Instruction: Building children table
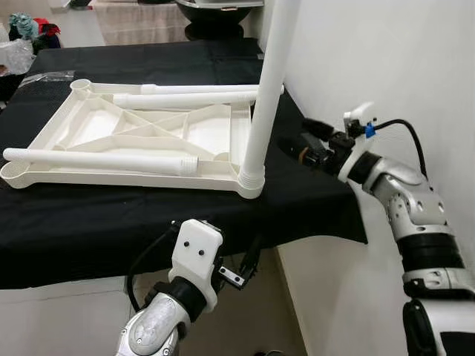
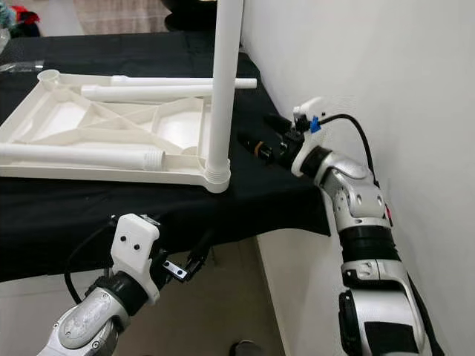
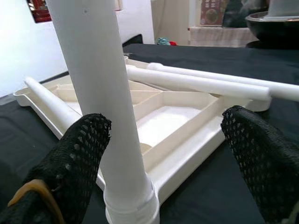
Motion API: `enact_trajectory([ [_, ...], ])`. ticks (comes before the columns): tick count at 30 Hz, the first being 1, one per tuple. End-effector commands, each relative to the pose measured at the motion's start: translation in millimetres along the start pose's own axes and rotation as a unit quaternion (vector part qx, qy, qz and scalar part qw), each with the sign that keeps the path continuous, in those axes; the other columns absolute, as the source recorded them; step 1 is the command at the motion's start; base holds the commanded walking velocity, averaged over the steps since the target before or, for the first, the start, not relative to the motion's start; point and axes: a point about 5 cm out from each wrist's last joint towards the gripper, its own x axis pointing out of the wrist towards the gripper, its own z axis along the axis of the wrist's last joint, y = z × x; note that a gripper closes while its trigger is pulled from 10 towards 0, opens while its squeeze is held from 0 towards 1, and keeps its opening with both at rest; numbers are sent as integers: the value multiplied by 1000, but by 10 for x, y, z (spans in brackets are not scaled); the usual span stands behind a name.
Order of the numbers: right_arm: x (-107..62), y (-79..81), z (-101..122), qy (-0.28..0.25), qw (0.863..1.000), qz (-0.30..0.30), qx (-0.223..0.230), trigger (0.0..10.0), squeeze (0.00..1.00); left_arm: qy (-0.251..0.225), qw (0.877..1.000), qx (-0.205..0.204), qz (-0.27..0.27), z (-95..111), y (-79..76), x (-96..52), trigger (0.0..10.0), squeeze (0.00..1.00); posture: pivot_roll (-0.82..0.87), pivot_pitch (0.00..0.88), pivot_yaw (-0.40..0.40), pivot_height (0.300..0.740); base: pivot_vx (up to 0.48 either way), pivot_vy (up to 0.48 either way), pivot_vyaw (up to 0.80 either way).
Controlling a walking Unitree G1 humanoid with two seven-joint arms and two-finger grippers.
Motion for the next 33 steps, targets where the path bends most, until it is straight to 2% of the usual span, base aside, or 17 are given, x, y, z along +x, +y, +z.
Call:
enact_trajectory([
  [1,39,-5,37,-8,1000,14,-1,10000,0,1,1000,5,-2,23,-9,-19,10000,0,79,152,-64,740,0,0,0],
  [13,86,9,25,2,997,79,-2,10000,0,1,1000,6,-7,31,-28,-6,10000,0,77,154,-65,740,0,0,0],
  [21,83,-16,-1,15,996,92,-15,10000,0,1,1000,7,-6,34,-26,-3,10000,0,79,153,-64,740,0,0,0],
  [33,142,51,68,4,991,129,-15,10000,0,-1,1000,8,-10,53,-41,-5,10000,0,80,152,-62,740,0,0,0],
])
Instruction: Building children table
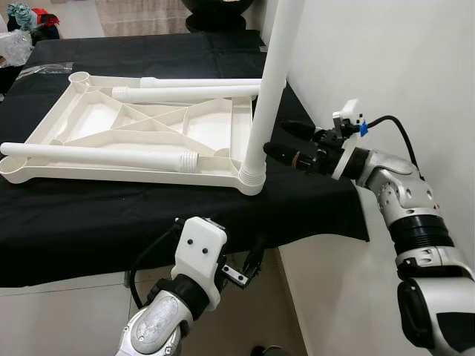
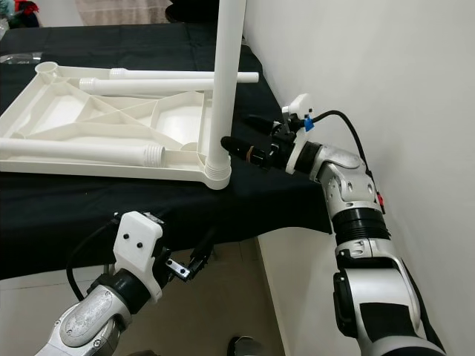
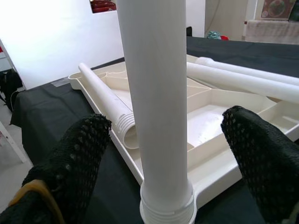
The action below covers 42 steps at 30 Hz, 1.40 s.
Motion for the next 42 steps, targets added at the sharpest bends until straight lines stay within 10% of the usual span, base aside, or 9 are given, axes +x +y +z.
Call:
enact_trajectory([
  [1,30,10,35,-5,1000,10,-7,10000,0,1,1000,4,-3,17,-15,-22,10000,0,80,152,-62,740,0,0,0],
  [42,509,107,38,-42,999,-16,-13,10000,0,-9,1000,10,0,47,-18,17,10000,0,79,140,-74,740,0,0,0],
])
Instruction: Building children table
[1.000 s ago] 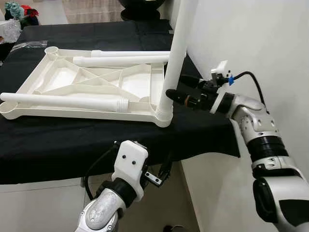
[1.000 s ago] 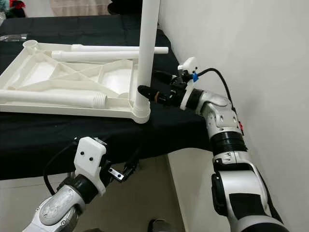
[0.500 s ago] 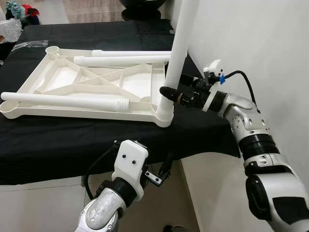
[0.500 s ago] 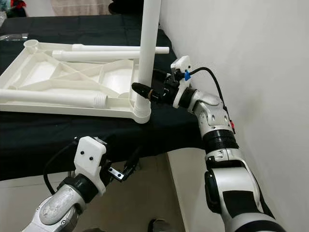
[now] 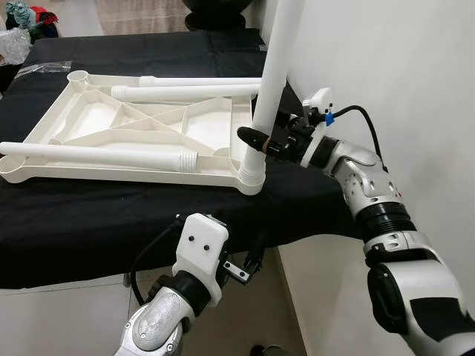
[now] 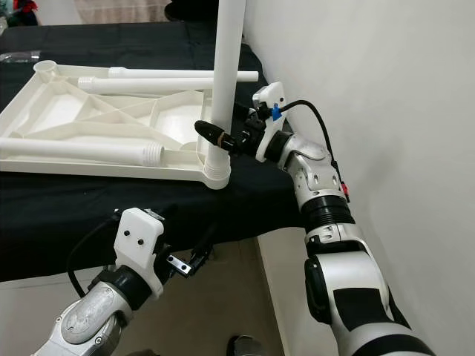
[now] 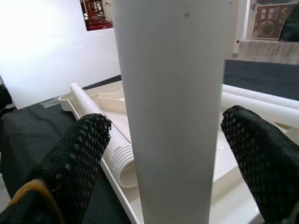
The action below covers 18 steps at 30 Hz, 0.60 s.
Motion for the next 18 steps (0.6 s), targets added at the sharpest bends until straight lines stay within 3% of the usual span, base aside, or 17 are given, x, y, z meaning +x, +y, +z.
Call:
enact_trajectory([
  [1,30,0,26,0,1000,2,-9,10000,0,0,1000,5,-1,9,-15,-10,10000,0,79,140,-74,740,0,0,0],
  [9,96,31,9,0,1000,2,-9,10000,0,-1,1000,5,-1,6,-19,-6,10000,0,78,130,-77,740,0,0,0],
  [11,103,36,9,1,1000,2,-10,6863,0,-2,1000,5,-1,8,-19,-4,10000,0,78,130,-77,740,0,0,0],
  [12,103,36,9,1,1000,2,-10,6863,0,-2,1000,5,-1,8,-19,-4,10000,0,78,130,-77,740,0,0,0],
  [14,109,36,11,0,1000,1,-10,2667,0,-4,1000,5,-1,16,-20,-1,10000,0,78,125,-78,740,0,0,0],
  [15,109,36,11,0,1000,1,-10,2667,0,-4,1000,5,-1,16,-20,-1,10000,0,78,125,-78,740,0,0,0],
  [16,116,36,14,0,1000,-1,-10,0,0,-6,1000,5,-1,24,-19,3,10000,0,78,125,-78,740,0,0,0],
  [18,116,36,14,0,1000,-1,-10,0,0,-6,1000,5,-1,24,-19,3,10000,0,78,125,-78,740,0,0,0],
])
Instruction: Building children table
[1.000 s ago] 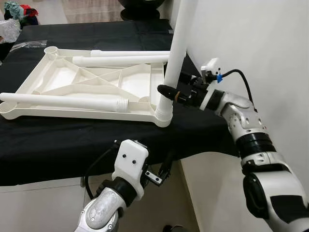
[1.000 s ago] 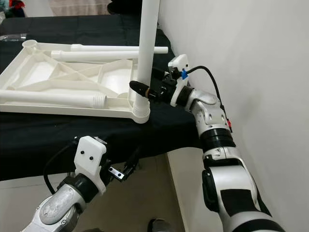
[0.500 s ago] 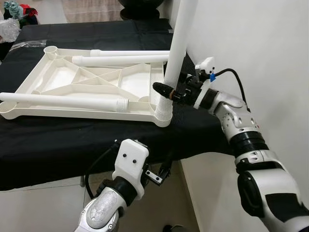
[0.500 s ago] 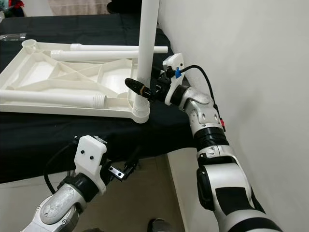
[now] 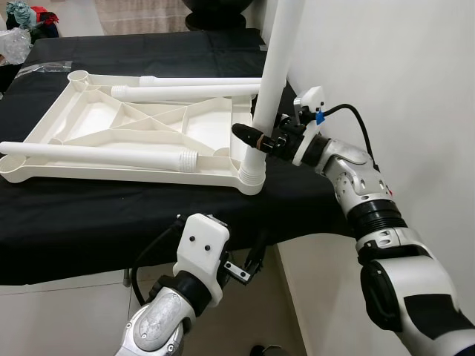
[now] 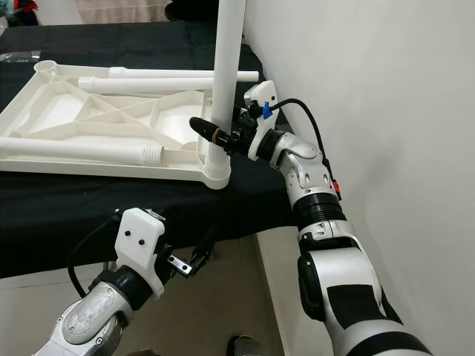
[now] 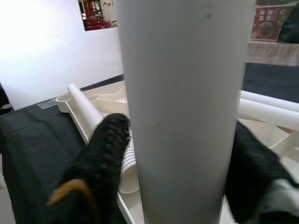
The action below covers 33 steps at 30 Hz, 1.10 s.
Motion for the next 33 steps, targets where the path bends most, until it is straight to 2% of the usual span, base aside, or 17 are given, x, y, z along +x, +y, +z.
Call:
enact_trajectory([
  [1,48,17,18,-1,1000,4,-6,0,0,-4,1000,5,-1,18,-13,-3,10000,0,78,125,-78,740,0,0,0],
  [17,72,41,-26,6,999,-19,-25,0,0,-9,1000,19,15,27,73,21,10000,0,77,126,-80,740,0,0,0],
  [21,70,27,-103,16,998,-61,-27,0,0,-15,999,27,25,51,124,37,10000,0,73,128,-80,740,0,0,0],
  [26,81,5,-240,34,988,-148,-24,0,0,-20,998,35,40,77,198,53,10000,0,74,131,-79,740,0,0,0],
  [29,83,7,-268,38,985,-167,-26,0,0,-21,998,37,41,82,209,57,10000,0,73,133,-79,740,0,0,0],
  [31,76,-12,-307,49,977,-206,-29,0,0,-22,998,39,43,90,219,63,10000,0,72,133,-80,740,0,0,0],
  [33,64,-51,-339,62,963,-261,-29,0,0,-23,998,40,43,96,221,67,10000,0,71,136,-77,740,0,0,0],
])
